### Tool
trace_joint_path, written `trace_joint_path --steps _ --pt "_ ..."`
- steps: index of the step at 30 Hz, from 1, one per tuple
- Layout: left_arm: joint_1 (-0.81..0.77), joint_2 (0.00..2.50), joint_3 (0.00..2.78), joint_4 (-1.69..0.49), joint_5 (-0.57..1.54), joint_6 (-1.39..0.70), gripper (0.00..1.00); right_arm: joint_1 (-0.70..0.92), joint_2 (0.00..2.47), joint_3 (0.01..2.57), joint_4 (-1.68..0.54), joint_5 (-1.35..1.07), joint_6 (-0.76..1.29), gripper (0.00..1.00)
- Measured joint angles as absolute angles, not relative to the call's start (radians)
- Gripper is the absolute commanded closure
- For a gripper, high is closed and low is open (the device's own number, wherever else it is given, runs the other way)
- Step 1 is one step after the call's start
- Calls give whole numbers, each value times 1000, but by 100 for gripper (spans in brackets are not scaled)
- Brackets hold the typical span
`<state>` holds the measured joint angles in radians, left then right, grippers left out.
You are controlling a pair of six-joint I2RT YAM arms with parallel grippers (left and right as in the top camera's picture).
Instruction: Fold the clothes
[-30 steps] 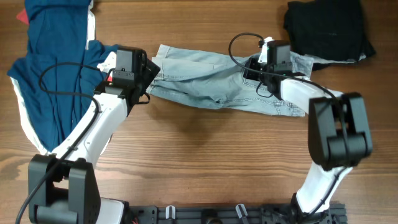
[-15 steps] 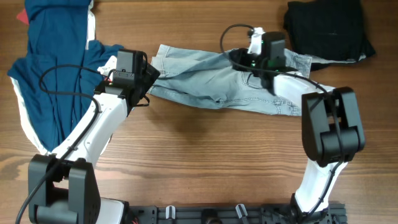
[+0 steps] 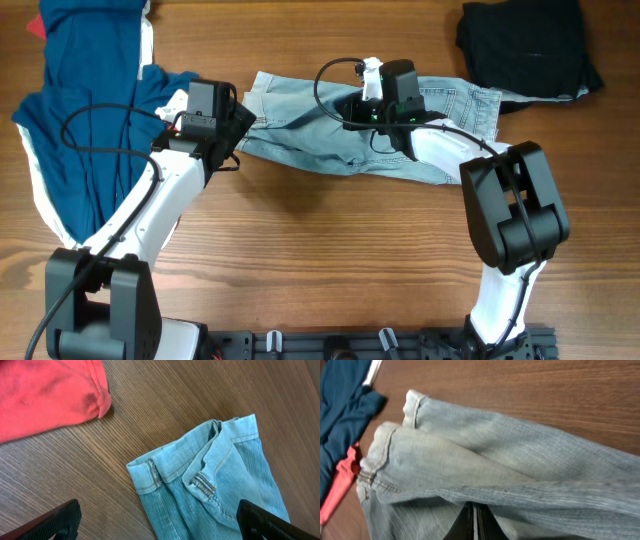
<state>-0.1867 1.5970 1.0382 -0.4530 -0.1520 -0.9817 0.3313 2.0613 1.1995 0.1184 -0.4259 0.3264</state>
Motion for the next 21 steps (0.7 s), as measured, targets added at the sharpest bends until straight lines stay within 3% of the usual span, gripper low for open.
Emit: trace_joint_path --steps 12,21 --pt "-187 1597 1038 -453 -160 -981 0 404 2149 1202 138 -425 285 96" --pt "-187 1597 1038 -457 -159 -981 0 399 2160 1320 265 -282 327 96"
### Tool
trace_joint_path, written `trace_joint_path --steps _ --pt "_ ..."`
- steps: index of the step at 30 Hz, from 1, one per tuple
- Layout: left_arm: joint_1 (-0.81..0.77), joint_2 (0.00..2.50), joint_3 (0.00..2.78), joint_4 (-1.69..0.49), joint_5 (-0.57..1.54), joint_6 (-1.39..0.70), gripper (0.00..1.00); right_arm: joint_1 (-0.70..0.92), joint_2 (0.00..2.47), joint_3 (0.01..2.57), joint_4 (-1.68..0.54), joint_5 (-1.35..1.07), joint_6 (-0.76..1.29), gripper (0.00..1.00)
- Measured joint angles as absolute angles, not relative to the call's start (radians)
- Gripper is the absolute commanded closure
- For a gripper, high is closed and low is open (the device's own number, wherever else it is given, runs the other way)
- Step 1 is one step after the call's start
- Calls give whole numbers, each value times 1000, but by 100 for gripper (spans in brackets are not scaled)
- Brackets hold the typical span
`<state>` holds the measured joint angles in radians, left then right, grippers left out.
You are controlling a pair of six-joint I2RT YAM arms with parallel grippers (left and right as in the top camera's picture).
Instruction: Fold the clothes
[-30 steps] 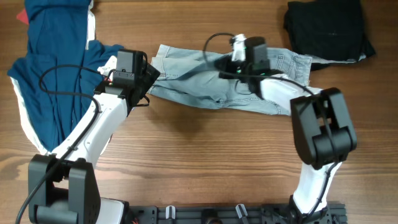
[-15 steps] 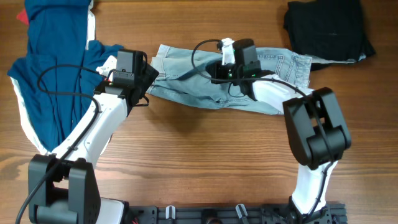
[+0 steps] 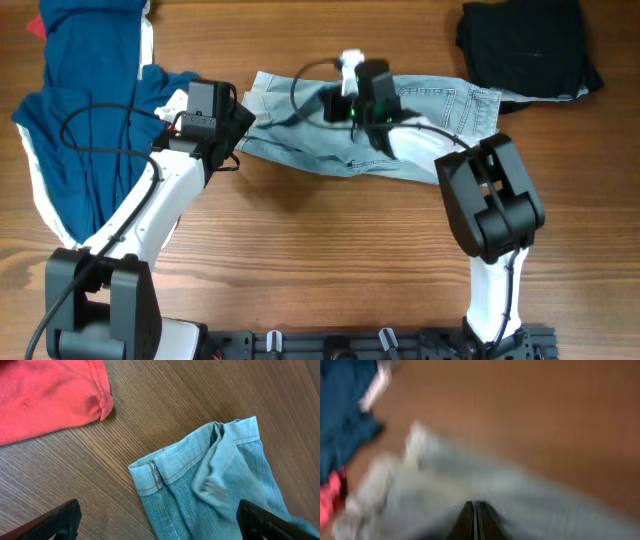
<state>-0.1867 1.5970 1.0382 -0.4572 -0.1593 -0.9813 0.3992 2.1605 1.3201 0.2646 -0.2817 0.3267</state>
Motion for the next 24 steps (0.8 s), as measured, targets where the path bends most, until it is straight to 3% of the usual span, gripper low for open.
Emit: trace_joint_path --steps 8,15,17,24 --pt "-187 1597 1038 -491 -159 -977 0 316 2189 1587 159 -254 355 94" --pt "-187 1597 1038 -490 -124 -807 0 255 2192 1604 -26 -350 328 50" --pt "-188 1597 1038 -485 -117 -746 1 240 2191 1605 -73 -379 316 42" --pt "-191 1662 1041 -317 -56 -485 0 175 2142 1605 -234 -417 261 33"
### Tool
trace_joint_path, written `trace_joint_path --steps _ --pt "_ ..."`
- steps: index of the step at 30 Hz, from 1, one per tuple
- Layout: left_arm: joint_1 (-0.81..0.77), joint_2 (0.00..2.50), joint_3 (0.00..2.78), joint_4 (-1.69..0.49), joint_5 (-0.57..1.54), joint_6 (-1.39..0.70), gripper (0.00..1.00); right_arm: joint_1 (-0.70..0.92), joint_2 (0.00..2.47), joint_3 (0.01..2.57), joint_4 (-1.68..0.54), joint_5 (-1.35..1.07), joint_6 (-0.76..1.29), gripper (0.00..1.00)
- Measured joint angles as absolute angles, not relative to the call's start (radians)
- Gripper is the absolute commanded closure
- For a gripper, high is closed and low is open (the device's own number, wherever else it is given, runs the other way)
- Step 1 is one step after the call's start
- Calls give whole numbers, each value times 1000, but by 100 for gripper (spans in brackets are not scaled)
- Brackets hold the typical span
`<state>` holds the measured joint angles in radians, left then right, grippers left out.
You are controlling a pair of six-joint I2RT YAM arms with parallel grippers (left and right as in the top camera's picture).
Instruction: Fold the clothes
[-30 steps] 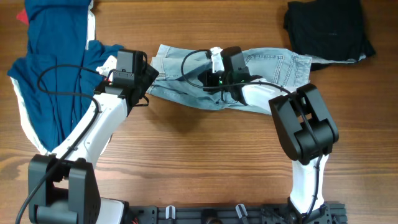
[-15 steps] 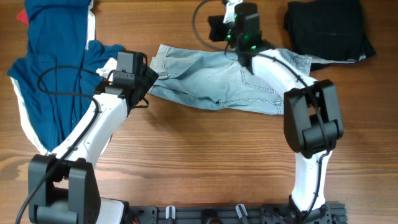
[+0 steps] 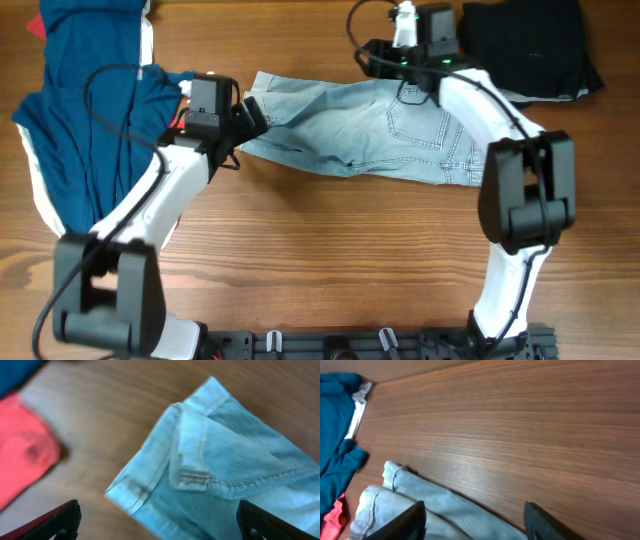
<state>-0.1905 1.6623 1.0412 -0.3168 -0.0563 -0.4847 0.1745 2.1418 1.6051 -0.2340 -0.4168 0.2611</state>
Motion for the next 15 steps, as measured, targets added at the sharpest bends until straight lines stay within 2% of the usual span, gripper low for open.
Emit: trace_joint_path --steps 4,13,15 --pt "-203 1761 1042 -213 -4 -389 9 131 2114 1606 -289 -420 251 33" --pt "-281 1862 1042 -25 11 -255 8 73 2113 1606 -385 -422 251 33" --pt "-284 1876 1042 -23 5 -243 19 74 2113 1606 -385 -423 248 33"
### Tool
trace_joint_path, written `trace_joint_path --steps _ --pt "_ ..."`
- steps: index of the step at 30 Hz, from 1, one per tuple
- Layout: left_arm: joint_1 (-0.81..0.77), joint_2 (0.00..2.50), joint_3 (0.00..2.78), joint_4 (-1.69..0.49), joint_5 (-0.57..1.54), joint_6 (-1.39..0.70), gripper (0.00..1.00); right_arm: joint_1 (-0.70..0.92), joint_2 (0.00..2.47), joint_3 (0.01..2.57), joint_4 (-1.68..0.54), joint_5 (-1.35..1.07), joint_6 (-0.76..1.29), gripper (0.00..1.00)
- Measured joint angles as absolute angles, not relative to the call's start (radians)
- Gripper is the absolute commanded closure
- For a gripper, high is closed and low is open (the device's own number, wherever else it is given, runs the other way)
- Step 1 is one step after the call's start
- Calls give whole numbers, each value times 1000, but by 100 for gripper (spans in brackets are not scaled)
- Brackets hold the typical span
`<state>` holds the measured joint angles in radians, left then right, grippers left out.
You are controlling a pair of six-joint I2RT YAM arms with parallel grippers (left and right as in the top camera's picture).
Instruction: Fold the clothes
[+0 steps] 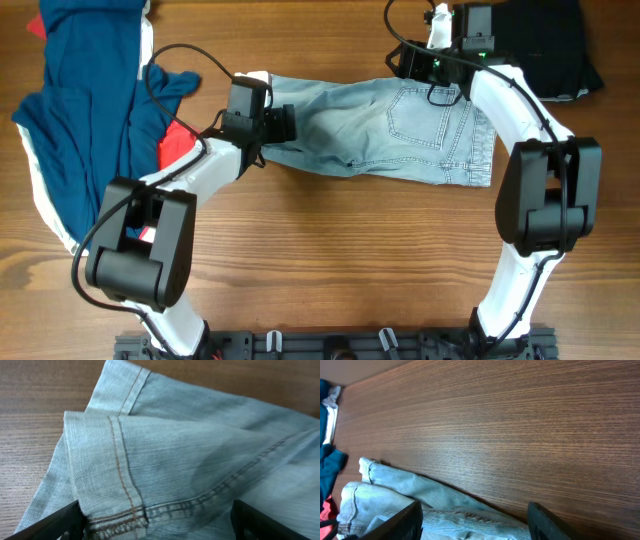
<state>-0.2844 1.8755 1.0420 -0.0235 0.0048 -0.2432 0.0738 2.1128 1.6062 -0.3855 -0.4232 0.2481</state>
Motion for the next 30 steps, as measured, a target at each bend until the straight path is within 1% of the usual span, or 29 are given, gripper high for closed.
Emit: trace_joint_path --steps 1,3,5,6,10,14,17,23,24,26,27,30 --pt "-284 1880 1042 -30 3 -238 33 74 2113 1606 -385 -423 247 33" --pt "-284 1885 1042 -41 -2 -236 45 74 2113 1606 -386 -423 247 33" --pt "-284 1887 1042 -42 -9 -229 69 74 2113 1606 -386 -423 247 32" --pt "-284 1887 1042 -41 -12 -232 77 74 2113 1606 -386 -424 247 32" --pt "-284 1887 1042 -39 -59 -257 96 74 2113 1606 -390 -424 247 32" --pt "-285 1887 1042 -18 -96 -292 96 74 2113 1606 -402 -424 243 32" --pt "-285 1887 1042 43 -113 -311 96 74 2113 1606 -404 -426 235 32" --pt "-289 1887 1042 249 -132 -360 96 74 2113 1606 -408 -426 232 33" --pt "-290 1887 1042 281 -139 -371 82 74 2113 1606 -408 -426 232 33" --pt "-292 1887 1042 329 -155 -386 17 74 2113 1606 -408 -426 232 33" --pt "-293 1887 1042 353 -165 -394 0 74 2113 1606 -408 -426 232 33" --pt "-294 1887 1043 382 -183 -410 0 74 2113 1606 -408 -426 232 33"
